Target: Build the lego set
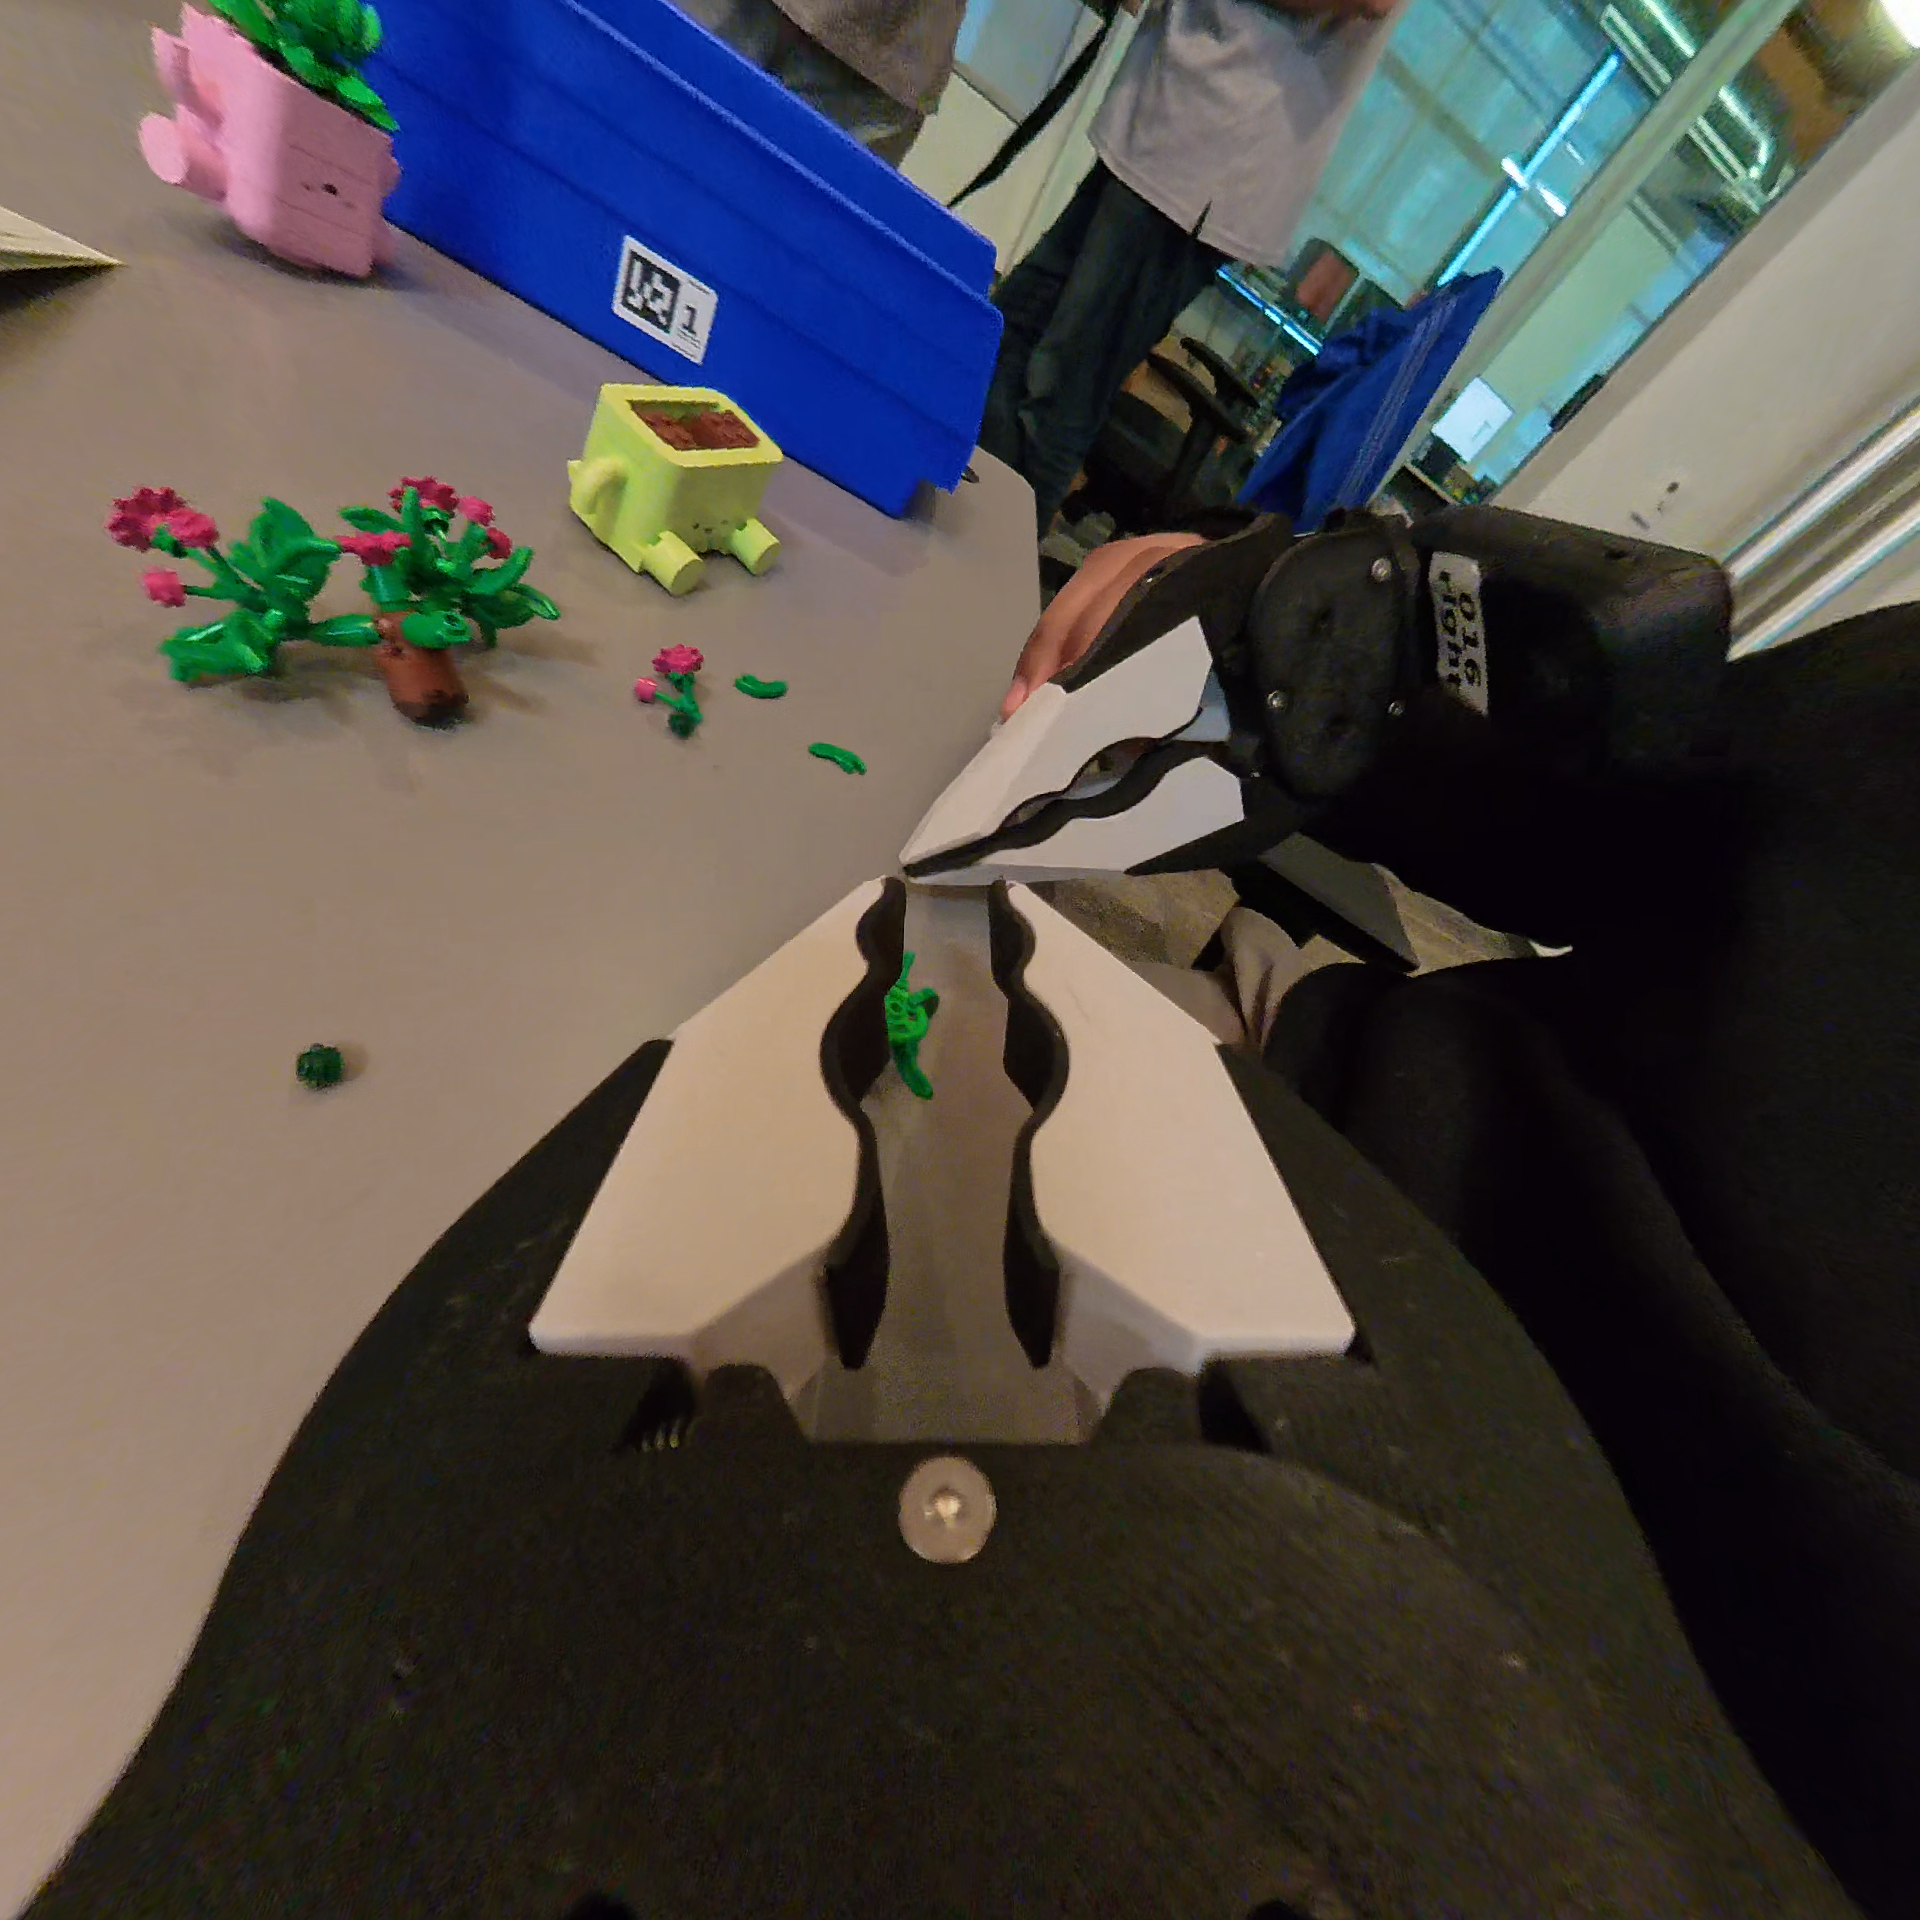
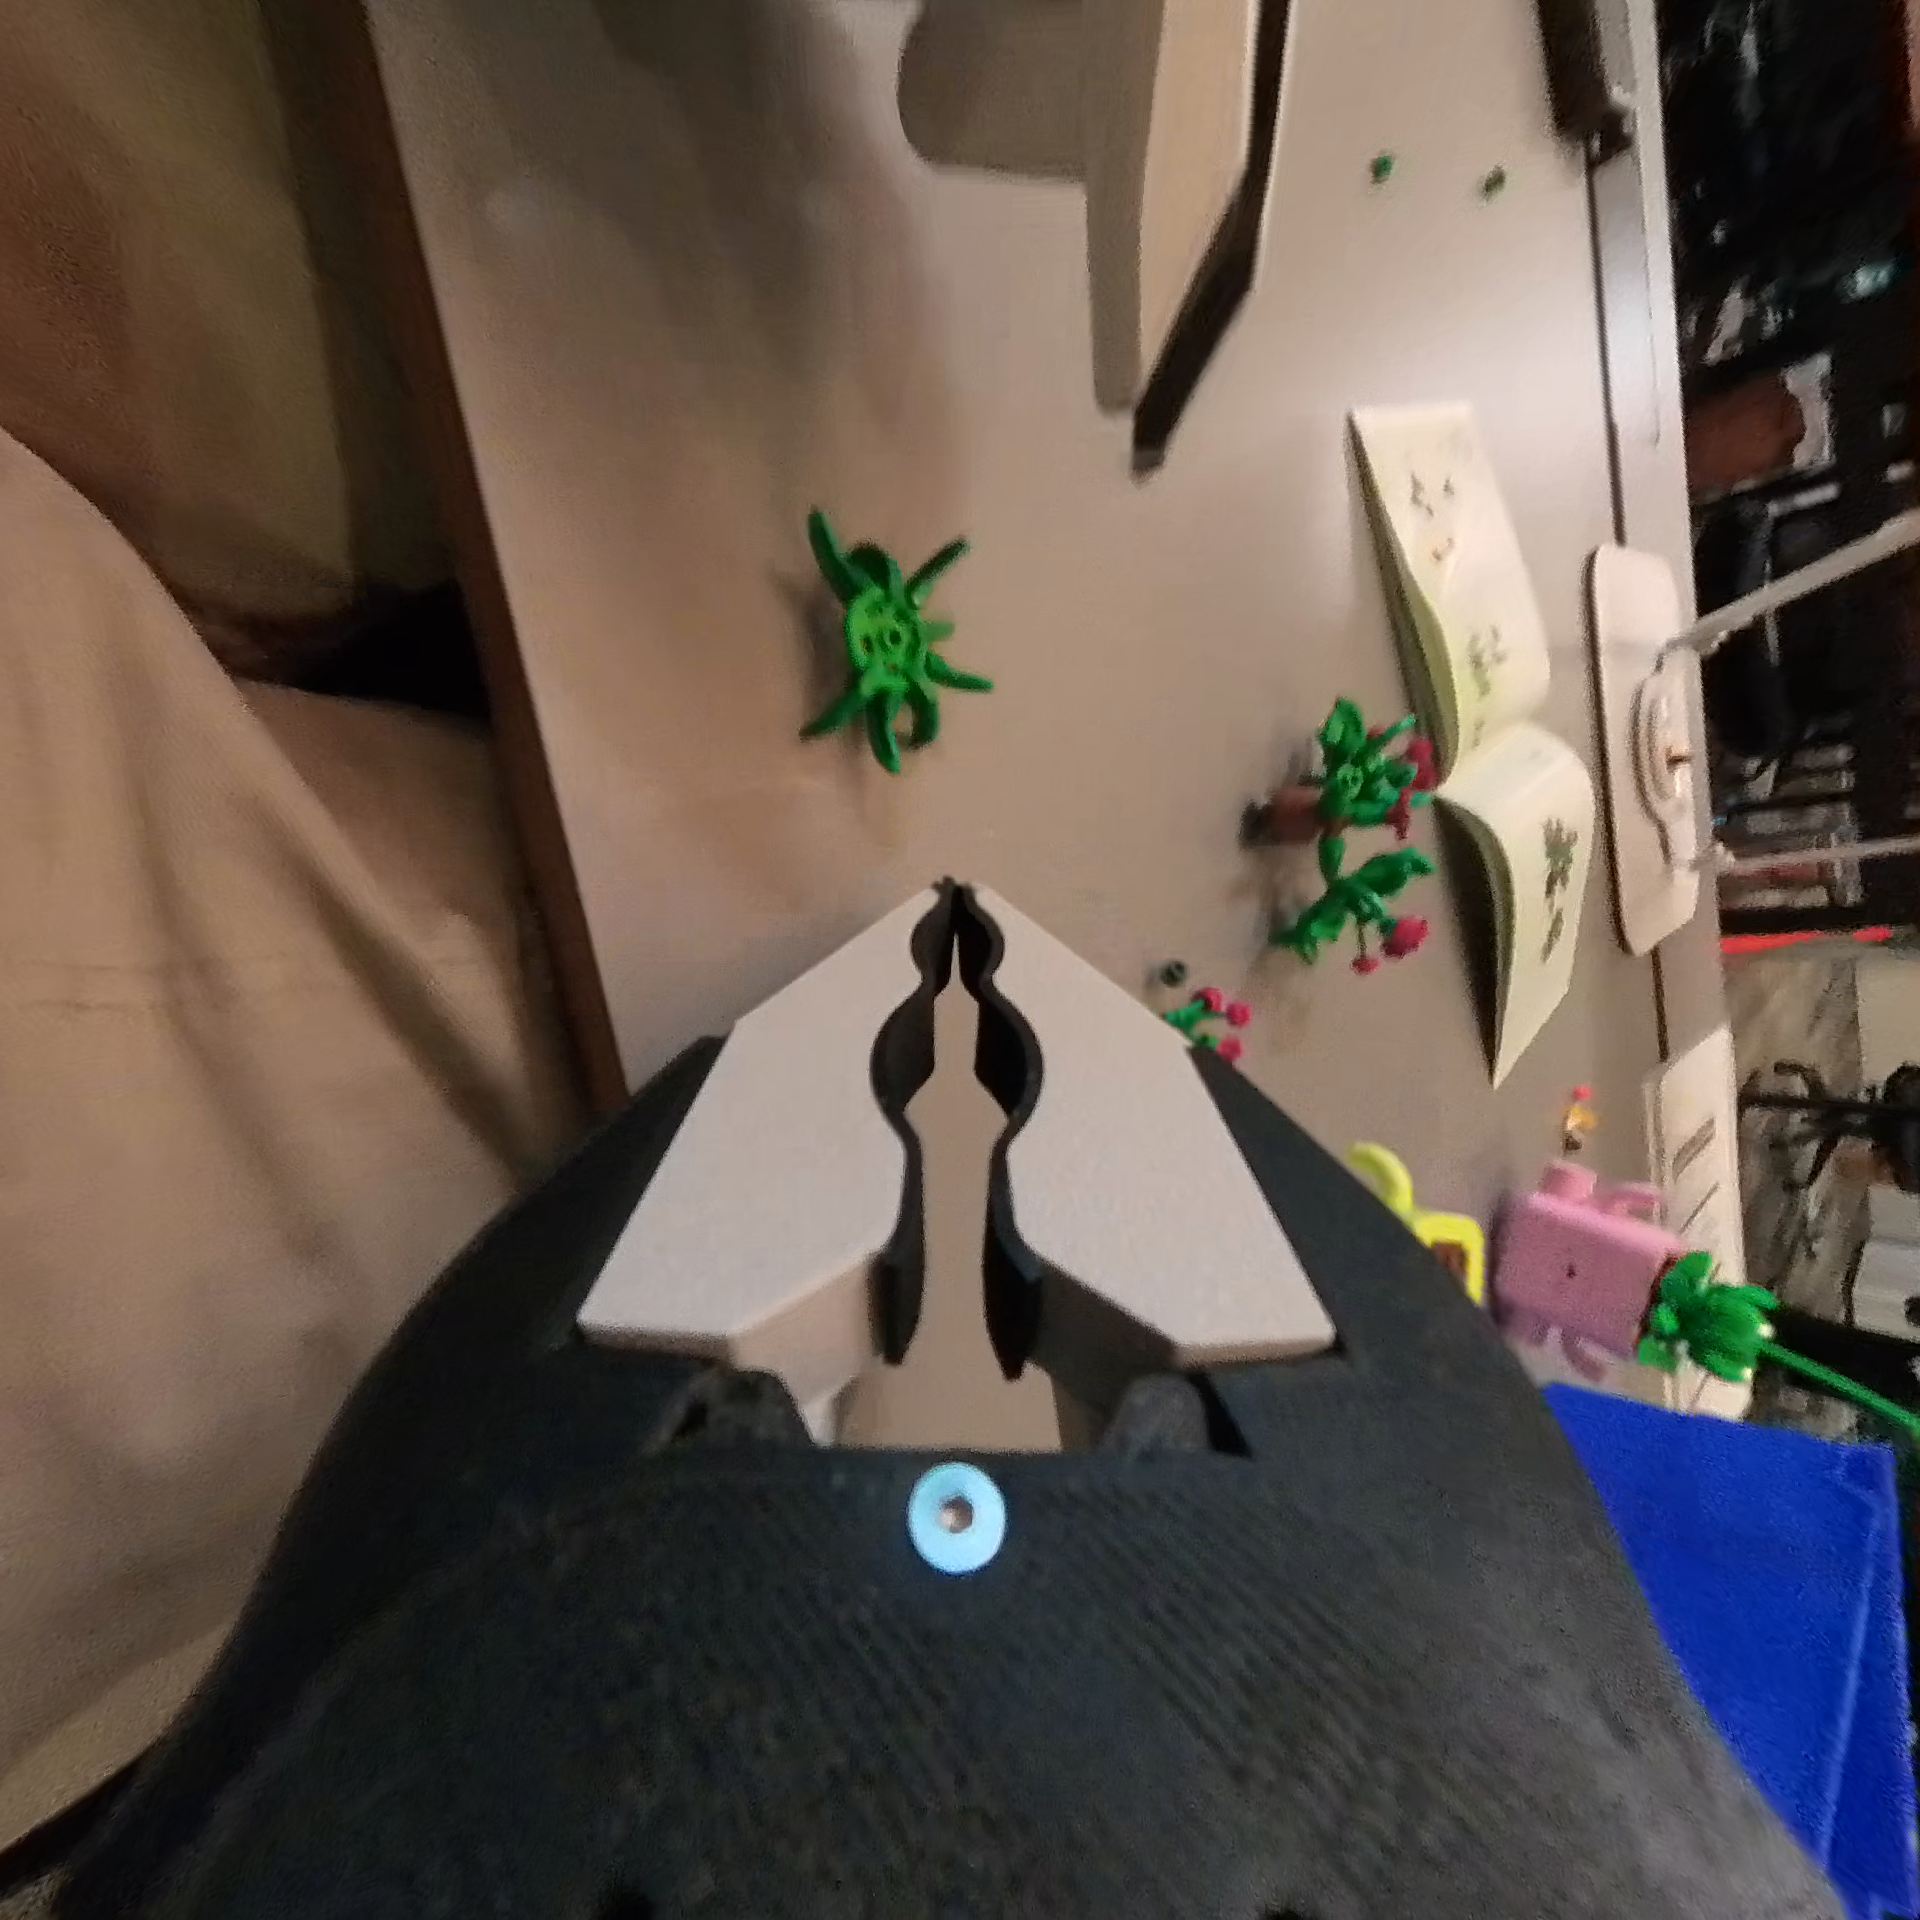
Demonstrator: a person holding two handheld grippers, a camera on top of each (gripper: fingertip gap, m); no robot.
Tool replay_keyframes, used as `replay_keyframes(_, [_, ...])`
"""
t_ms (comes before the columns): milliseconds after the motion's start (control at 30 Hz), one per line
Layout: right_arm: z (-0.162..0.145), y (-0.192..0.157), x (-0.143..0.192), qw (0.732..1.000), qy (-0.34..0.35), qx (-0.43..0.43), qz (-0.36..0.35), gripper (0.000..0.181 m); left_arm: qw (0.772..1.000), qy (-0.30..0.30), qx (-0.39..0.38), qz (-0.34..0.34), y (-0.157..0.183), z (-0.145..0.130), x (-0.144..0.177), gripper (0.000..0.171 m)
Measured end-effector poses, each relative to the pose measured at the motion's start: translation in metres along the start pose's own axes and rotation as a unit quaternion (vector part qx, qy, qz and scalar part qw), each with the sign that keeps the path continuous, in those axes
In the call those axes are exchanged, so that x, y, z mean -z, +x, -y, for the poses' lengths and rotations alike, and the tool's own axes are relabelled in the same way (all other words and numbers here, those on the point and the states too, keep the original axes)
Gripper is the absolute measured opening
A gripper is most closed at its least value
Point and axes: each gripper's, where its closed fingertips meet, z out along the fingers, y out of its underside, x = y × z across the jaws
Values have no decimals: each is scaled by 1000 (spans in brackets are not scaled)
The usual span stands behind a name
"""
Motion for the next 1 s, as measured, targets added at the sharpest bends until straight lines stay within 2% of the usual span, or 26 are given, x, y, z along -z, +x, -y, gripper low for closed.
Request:
replay_keyframes(100, [-12, 12, 2, 999, -7, -47, -17, 0, 1000, 2, 0, 7, -3, 1, 2, 12])
replay_keyframes(267, [-41, 47, 8, 978, -13, -203, -44, 1, 1000, -4, 1, 16, -6, -1, 1, 13])
replay_keyframes(400, [-37, 57, 2, 959, 14, -281, -22, 5, 1000, -7, 4, 19, -7, -1, 0, 13])
replay_keyframes(600, [-36, 51, -28, 948, -7, -317, 26, 15, 1000, -10, 4, 22, -7, -3, 0, 14])
replay_keyframes(833, [-47, 58, -37, 939, -27, -341, 23, 18, 1000, -9, 5, 19, -7, -2, 0, 14])
replay_keyframes(933, [-46, 58, -39, 940, -27, -339, 27, 14, 1000, -11, 5, 18, -7, -3, -1, 14])
replay_keyframes(1000, [-46, 58, -40, 940, -29, -339, 29, 5, 1000, -11, 5, 19, -6, -3, -1, 14])
